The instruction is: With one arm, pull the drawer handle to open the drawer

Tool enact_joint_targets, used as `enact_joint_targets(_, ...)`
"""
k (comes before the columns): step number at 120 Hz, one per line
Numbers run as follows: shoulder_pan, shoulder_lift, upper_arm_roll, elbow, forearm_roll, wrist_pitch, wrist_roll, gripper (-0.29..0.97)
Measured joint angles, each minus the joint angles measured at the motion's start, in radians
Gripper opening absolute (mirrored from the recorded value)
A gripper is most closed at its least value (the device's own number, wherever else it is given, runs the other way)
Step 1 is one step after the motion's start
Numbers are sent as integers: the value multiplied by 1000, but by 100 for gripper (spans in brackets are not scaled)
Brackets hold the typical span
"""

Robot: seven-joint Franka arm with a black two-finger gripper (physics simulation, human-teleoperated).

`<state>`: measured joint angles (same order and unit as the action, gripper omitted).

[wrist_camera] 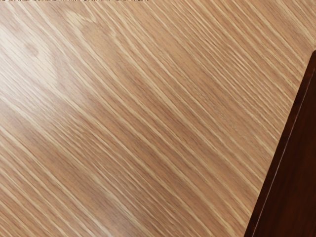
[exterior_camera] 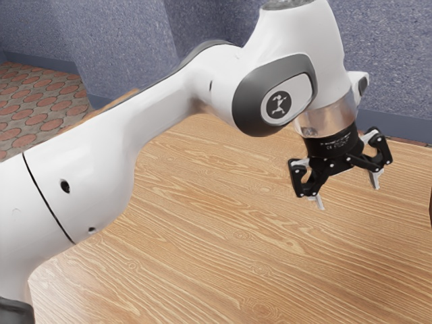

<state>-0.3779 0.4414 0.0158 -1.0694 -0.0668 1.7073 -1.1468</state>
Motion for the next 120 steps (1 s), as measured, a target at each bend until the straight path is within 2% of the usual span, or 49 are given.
enact_joint_targets(55,3,68,-39,14,-4,162,112,68)
enact_joint_targets(76,-26,53,-37,-4,-5,209,140,68)
enact_joint_targets(120,-29,66,-43,-6,-8,274,177,68)
